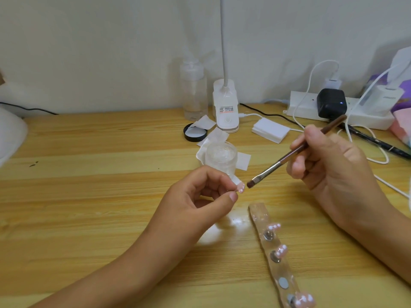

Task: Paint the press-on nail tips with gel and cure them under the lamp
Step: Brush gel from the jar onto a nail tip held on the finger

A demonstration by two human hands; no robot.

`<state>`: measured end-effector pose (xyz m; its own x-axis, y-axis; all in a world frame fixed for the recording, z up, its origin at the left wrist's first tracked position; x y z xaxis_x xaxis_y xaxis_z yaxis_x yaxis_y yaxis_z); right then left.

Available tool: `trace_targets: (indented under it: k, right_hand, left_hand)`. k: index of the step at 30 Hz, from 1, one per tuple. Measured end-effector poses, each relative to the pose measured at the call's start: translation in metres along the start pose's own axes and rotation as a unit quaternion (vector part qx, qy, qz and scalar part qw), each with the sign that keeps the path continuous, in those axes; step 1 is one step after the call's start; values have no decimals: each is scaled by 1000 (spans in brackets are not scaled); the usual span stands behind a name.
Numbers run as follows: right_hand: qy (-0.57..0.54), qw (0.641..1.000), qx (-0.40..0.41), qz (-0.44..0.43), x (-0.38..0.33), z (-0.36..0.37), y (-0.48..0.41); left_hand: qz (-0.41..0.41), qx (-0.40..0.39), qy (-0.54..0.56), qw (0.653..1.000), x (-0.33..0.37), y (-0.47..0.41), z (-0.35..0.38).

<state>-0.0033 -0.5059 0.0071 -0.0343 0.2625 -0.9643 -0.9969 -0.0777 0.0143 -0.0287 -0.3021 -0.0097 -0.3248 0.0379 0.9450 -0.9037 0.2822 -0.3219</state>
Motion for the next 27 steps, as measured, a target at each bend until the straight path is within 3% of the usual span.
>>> trace_targets:
  k: [15,22,27]
  right_hand:
    - [36,998,39,-32,-1,-1,1]
    - [29,998,-23,-49,1,-1,-1]
    - [60,996,-6,-63,3,-5,-1]
  left_hand:
    - [8,-11,-6,1000,-1,1,-1]
    - [9,-9,-5,1000,-3,1,-1]
    - [3,-3,4,1000,-3,1,-2]
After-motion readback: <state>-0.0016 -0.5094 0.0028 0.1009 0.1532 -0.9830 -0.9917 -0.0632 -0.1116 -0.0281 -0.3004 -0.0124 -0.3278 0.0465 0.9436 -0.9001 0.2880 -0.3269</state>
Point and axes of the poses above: each hand's wrist, its own y-axis away from the middle knuckle, its own z-axis out of the palm, x = y × z, the point moved 4 cm from there along -y, towards the middle knuckle, and after that the axes turned 13 degrees about z, right-handed, at the moved point
